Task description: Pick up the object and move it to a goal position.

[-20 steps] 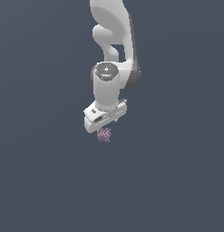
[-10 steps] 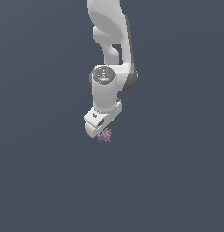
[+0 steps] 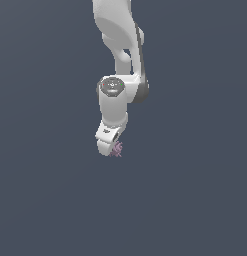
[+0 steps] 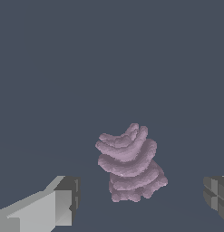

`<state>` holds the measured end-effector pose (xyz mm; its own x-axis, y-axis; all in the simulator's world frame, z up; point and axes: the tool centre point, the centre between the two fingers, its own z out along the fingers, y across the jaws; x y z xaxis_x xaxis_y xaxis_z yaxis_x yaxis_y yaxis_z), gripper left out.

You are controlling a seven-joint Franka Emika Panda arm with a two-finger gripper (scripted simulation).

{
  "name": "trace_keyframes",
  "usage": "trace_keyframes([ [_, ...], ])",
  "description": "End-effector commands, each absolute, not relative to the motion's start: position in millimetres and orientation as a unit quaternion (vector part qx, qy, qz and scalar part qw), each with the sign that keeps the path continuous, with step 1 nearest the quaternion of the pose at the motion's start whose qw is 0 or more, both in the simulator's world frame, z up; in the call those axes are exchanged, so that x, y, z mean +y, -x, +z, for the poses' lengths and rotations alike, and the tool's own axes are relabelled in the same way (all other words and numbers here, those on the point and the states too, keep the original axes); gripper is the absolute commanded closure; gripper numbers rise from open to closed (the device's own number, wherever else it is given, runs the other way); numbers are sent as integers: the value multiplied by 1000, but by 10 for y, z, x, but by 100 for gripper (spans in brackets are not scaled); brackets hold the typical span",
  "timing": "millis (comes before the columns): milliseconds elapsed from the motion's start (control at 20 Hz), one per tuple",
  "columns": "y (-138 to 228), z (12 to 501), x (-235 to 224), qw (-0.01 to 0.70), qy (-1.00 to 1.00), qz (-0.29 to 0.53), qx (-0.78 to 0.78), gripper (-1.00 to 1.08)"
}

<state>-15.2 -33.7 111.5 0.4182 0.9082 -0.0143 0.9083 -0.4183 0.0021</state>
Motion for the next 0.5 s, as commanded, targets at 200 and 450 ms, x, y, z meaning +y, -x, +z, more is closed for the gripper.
trace_keyframes([
  [200, 161, 1040, -367, 2, -796, -3, 606, -92],
  [450, 166, 999, -382, 1, -768, -2, 641, -92],
])
